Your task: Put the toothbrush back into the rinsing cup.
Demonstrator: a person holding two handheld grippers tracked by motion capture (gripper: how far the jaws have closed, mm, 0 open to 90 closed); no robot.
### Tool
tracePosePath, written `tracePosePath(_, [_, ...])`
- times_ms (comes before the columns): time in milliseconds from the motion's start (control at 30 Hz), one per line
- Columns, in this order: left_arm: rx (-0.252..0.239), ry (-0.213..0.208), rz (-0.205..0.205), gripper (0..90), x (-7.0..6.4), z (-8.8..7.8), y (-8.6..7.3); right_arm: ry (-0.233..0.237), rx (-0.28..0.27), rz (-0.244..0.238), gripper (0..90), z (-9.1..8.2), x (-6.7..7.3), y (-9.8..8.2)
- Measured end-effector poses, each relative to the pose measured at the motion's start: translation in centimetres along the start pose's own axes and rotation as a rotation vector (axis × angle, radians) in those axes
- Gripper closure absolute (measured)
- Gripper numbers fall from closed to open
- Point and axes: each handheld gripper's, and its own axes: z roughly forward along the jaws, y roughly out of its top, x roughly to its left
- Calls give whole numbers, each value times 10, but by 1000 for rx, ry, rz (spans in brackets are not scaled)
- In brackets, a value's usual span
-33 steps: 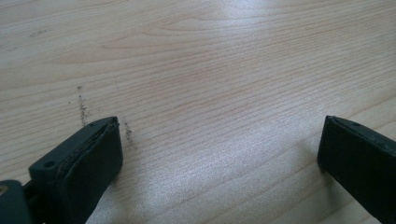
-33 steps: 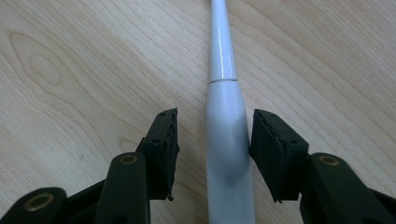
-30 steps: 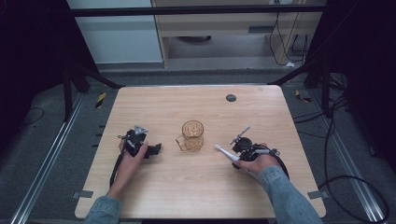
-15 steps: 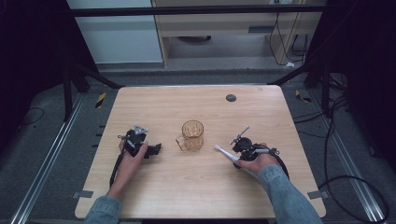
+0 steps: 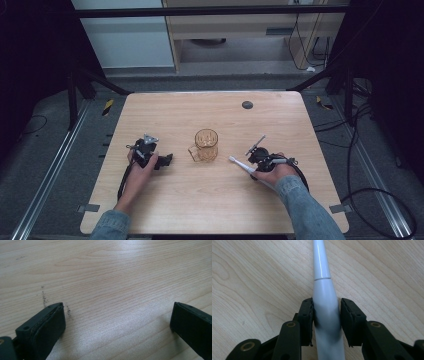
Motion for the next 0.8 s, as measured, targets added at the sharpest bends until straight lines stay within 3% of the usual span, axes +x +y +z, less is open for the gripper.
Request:
tracePosePath(433, [0, 0, 0, 0, 0, 0, 0, -5, 1, 5, 666, -4, 1, -1])
tracePosePath(600, [-1, 0, -1, 0, 0, 0, 0, 2, -22, 22, 667, -13, 0, -1])
tracePosePath(800, [0, -3, 1, 0, 0, 0, 0, -21, -73, 43, 668, -39, -3, 5])
